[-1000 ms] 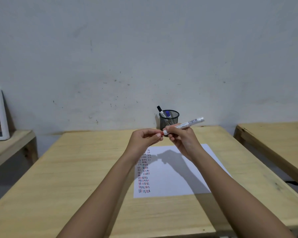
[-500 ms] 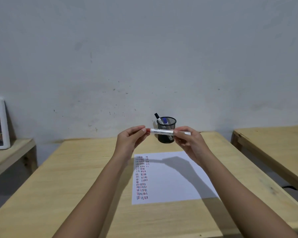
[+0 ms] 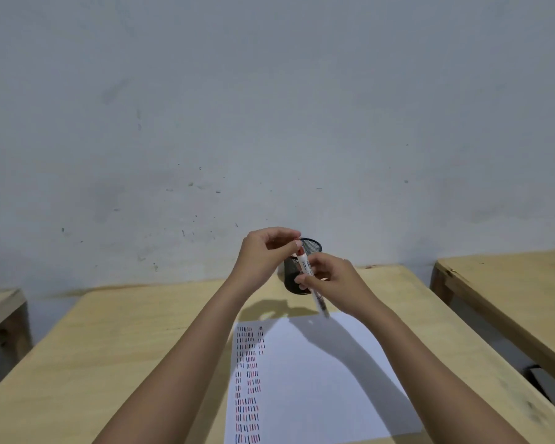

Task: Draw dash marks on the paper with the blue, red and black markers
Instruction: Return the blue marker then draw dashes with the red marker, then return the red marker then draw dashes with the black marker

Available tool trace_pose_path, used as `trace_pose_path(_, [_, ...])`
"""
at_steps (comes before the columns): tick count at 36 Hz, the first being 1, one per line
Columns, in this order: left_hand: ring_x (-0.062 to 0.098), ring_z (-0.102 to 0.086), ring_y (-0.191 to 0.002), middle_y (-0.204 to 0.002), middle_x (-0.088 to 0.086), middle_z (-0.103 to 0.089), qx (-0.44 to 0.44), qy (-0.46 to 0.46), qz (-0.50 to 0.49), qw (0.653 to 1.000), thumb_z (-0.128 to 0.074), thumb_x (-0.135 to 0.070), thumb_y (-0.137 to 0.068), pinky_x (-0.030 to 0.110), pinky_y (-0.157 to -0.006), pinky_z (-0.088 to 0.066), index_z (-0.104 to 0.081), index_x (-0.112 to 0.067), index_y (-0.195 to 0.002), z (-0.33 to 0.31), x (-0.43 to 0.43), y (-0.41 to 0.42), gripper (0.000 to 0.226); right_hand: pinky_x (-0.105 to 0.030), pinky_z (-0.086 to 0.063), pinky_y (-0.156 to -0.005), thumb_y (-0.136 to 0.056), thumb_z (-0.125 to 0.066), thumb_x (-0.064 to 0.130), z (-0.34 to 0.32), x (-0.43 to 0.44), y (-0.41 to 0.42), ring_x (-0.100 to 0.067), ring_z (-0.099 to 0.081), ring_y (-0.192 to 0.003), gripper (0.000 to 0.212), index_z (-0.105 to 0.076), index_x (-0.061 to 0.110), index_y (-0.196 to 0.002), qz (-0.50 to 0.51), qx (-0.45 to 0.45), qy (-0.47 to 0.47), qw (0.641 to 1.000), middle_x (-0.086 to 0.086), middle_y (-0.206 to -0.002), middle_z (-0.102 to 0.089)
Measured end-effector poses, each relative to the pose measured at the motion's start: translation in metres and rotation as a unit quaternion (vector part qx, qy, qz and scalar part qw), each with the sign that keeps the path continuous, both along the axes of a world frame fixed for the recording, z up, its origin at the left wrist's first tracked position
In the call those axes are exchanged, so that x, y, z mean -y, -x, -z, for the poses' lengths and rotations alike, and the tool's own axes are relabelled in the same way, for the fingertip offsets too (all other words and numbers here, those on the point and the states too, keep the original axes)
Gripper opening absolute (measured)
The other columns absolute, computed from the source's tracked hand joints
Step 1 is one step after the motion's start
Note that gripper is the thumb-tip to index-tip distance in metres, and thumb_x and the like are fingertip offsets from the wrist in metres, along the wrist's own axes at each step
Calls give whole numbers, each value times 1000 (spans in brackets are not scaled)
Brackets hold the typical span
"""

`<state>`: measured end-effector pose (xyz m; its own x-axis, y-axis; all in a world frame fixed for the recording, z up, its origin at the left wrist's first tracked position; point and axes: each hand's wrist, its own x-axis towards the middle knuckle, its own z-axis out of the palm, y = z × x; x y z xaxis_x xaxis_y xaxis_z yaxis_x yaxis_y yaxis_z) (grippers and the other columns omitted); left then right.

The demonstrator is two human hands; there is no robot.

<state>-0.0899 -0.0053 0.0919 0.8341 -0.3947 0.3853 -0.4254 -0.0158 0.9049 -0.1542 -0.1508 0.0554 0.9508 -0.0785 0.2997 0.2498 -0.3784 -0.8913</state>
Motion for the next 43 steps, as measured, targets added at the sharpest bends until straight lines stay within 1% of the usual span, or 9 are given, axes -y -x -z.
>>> trace_pose_path(4, [12,-67,-94,-97,3,-73,14,-5,-46,999,-67,-26,-84,19,-86,-51,-69,-15,-104,7,6,-24,23,-15,-50,-68,-82,-68,12,-6,18,-20,-10,-70,-74,10,-62,12,-90,34,28,4,999,-6,-83,-72])
trace_pose_path(9, [13,-54,-75,-85,1,-60,15,-67,-82,994,-66,-22,-84,14,-69,-43,-60,-19,-89,44,9,-50,8,-25,-55,-76,-84,-65,8,-27,43,-50,-19,-71,-80,12,-55,15,-83,87,122,-53,987,-4,-80,-68])
trace_pose_path(13, [11,-58,-97,-100,-6,-61,-9,-145,-47,988,-72,-23,-79,15,-84,-43,-61,-24,-104,74,17,-70,27,-26,-53,-77,-86,-61,5,-38,57,-78,-20,-71,-85,20,-50,20,-80,117,150,-70,979,6,-89,-61])
trace_pose_path(16, [0,-58,-95,-97,-17,-62,-35,-142,-10,989,-75,-24,-75,10,-84,-45,-58,-40,-88,85,26,-77,26,-13,-49,-70,-83,-64,8,-29,60,-105,-23,-67,-85,19,-51,20,-79,149,138,-43,978,11,-88,-60])
trace_pose_path(20, [14,-63,-110,-111,-6,-69,-131,-62,35,989,-81,-28,-65,50,-96,-50,-63,-32,-105,100,38,-86,44,-23,-51,-76,-79,-68,8,-1,62,-133,-25,-64,-83,11,-59,8,-86,169,92,-21,981,-5,-89,-68])
trace_pose_path(22, [12,-64,-109,-112,-6,-69,-114,-62,27,991,-82,-27,-64,48,-97,-50,-61,-31,-108,104,43,-91,50,-28,-52,-80,-77,-70,8,9,62,-141,-24,-65,-83,14,-60,9,-87,170,74,-14,983,-11,-93,-70])
trace_pose_path(29, [5,-64,-107,-114,-7,-69,-68,-72,15,995,-84,-31,-62,34,-96,-50,-59,-29,-113,116,49,-103,57,-2,-41,-60,-78,-70,13,20,64,-152,-10,-58,-70,14,-67,8,-91,164,36,32,985,3,-75,-64])
trace_pose_path(36, [2,-64,-105,-113,-8,-69,-56,-72,18,996,-84,-24,-65,24,-92,-50,-59,-31,-111,115,49,-106,52,-25,-49,-76,-77,-71,15,16,66,-155,-21,-65,-81,13,-70,8,-88,159,21,73,984,-12,-88,-72])
trace_pose_path(43, [0,-64,-103,-111,-10,-68,-62,-73,20,995,-84,-24,-65,19,-88,-50,-58,-28,-113,115,49,-105,55,-24,-52,-78,-74,-73,9,5,60,-147,-20,-64,-81,21,-65,11,-93,179,73,54,980,-5,-86,-68])
